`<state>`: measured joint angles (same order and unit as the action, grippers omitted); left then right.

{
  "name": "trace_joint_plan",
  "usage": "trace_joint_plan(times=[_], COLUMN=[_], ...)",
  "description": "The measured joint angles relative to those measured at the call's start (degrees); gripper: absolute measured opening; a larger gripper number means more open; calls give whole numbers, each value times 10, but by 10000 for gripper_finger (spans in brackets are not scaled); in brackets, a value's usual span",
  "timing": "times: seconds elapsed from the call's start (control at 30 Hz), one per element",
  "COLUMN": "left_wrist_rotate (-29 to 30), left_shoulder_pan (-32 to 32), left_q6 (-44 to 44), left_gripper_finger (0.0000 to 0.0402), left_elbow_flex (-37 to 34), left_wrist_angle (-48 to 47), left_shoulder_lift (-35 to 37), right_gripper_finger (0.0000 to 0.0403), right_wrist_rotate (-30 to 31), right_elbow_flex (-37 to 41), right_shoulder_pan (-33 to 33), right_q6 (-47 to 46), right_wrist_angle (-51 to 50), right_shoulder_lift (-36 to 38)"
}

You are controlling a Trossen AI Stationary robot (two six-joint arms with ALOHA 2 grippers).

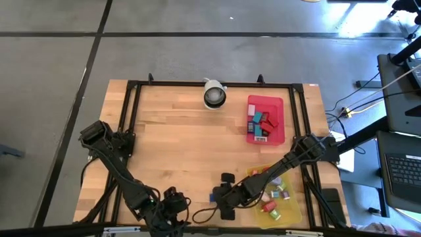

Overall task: Pick & Place Office items
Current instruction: Put the blue digital timer into the pink bin

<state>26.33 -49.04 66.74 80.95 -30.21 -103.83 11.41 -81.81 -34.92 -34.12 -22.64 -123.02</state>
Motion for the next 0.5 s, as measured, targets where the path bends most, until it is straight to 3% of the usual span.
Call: trace_joint_plan(times=[0.23,0.5], left_wrist_rotate=[41,92], left_shoulder_pan=[3,32], left_q6=[0,0], left_gripper_finger=[290,290], left_elbow_flex=[0,0], left_wrist_angle=[-3,-18], left_shoulder_lift=[0,0], right_gripper_finger=[153,157], right_wrist_rotate=[-49,89], right_elbow_flex=[4,3], right_shoulder_pan=[8,34], right_q6=[27,91], right_wrist_angle=[-104,-235], right_shoulder_lift=[70,230])
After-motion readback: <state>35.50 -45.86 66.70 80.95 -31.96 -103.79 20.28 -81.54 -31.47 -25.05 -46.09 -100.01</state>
